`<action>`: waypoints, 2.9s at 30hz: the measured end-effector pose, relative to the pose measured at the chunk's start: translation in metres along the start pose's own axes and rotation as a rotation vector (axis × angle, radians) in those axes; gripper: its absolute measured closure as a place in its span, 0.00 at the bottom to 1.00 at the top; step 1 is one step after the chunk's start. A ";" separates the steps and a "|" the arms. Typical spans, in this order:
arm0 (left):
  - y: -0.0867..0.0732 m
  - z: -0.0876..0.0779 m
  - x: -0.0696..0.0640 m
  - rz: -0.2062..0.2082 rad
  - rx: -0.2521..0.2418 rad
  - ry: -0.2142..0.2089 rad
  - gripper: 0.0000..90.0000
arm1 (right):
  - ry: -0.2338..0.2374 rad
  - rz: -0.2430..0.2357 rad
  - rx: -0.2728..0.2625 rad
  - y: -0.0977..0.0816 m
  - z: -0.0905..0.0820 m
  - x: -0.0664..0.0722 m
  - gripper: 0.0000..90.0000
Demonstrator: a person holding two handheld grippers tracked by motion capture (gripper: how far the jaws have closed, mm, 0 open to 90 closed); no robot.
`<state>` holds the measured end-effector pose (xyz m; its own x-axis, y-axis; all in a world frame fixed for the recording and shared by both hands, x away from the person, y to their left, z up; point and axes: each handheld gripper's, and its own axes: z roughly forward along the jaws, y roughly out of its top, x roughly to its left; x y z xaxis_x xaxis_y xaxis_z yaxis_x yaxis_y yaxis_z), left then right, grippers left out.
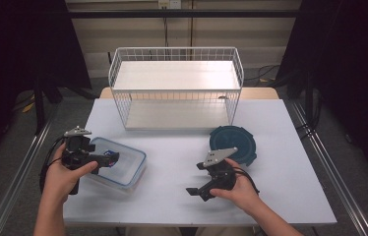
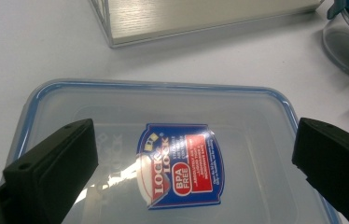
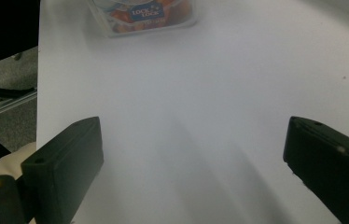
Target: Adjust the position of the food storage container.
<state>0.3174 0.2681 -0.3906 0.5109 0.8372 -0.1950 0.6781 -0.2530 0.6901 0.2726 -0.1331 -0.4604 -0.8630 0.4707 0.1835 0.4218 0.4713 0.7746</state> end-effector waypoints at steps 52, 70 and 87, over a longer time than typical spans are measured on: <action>-0.026 -0.020 0.067 -0.249 -0.021 0.265 0.98 | 0.044 -0.022 0.005 0.001 0.009 0.006 0.05; -0.031 -0.011 0.063 -0.280 0.063 0.123 1.00 | 0.044 -0.035 0.008 0.002 0.009 0.007 0.05; -0.023 0.013 0.021 -0.246 0.101 -0.024 1.00 | 0.030 -0.009 -0.015 0.003 0.002 0.007 0.05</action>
<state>0.3190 0.2857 -0.4197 0.3357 0.8680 -0.3658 0.8321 -0.0912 0.5470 0.2683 -0.1265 -0.4581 -0.8745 0.4442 0.1945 0.4102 0.4637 0.7853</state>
